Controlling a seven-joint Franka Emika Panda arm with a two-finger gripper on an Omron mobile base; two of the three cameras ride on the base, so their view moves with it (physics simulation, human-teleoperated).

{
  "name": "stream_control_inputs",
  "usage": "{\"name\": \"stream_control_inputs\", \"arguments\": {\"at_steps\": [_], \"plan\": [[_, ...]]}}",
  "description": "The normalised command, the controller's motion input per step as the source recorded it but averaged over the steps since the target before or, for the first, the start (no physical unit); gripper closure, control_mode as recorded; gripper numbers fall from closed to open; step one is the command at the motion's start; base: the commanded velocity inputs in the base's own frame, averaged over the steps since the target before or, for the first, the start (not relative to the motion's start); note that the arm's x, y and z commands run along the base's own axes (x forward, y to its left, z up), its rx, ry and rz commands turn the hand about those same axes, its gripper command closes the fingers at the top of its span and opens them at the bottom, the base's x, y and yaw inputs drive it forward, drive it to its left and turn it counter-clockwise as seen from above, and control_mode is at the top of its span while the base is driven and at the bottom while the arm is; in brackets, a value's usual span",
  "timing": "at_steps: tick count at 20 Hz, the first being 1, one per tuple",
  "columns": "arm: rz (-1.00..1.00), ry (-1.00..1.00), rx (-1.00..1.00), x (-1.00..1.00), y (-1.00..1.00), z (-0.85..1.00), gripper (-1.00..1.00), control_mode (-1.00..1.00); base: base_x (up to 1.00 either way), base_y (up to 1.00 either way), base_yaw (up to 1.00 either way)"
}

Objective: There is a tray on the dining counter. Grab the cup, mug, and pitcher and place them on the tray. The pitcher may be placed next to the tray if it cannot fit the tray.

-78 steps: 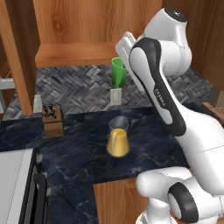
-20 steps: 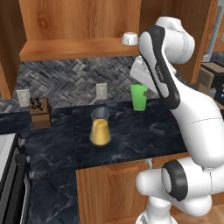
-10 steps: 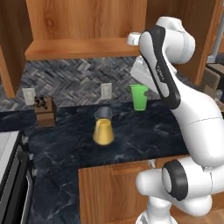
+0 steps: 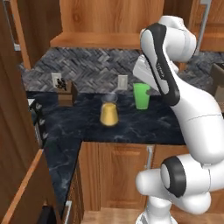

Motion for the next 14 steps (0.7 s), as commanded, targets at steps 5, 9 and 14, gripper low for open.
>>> {"name": "stream_control_inputs", "arguments": {"at_steps": [5,9,14], "plan": [[0.0,0.0,0.0,0.0,0.0,0.0,1.0,1.0,-0.5,-0.3,0.45],[0.0,0.0,0.0,0.0,0.0,0.0,1.0,1.0,-0.37,-0.16,0.37],[0.0,0.0,0.0,0.0,0.0,0.0,1.0,1.0,-0.38,-0.1,0.33]]}}
